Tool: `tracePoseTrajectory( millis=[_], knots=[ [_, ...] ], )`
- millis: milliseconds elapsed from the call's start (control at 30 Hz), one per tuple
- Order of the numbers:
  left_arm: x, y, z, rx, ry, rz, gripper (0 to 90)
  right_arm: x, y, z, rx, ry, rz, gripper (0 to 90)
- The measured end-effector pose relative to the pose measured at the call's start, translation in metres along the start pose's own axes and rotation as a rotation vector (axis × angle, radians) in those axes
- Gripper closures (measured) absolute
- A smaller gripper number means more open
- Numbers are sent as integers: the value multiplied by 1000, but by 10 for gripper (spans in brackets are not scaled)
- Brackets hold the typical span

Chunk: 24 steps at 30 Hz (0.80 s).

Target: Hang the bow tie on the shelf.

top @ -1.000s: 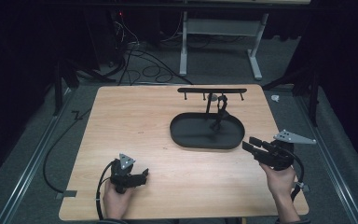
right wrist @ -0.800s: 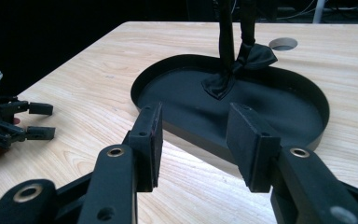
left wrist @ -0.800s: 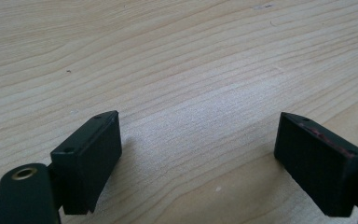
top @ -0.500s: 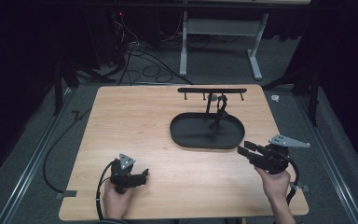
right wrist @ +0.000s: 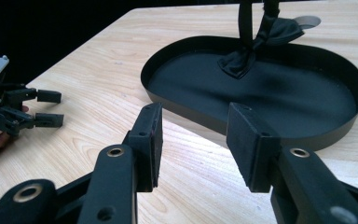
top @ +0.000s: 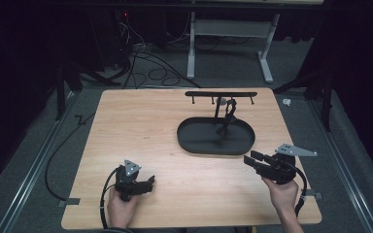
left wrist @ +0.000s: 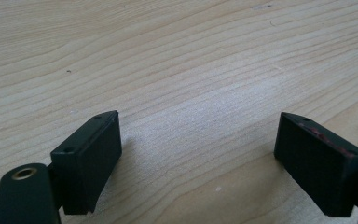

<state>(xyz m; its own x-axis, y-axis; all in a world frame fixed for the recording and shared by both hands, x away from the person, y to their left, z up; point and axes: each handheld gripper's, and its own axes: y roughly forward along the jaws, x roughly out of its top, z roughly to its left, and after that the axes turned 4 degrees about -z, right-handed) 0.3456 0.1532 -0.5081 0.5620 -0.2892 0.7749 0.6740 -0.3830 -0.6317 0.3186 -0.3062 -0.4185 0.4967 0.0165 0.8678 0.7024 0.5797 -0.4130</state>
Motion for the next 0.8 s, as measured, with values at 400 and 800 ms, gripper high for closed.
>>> tracePoseTrajectory(
  millis=[400, 800],
  knots=[
    [0, 0, 0, 0, 0, 0, 152, -11, 8, 0, 5, 10, 18, 576],
    [0, 0, 0, 0, 0, 0, 152, -22, 16, -3, -5, 20, 41, 576]
  ],
)
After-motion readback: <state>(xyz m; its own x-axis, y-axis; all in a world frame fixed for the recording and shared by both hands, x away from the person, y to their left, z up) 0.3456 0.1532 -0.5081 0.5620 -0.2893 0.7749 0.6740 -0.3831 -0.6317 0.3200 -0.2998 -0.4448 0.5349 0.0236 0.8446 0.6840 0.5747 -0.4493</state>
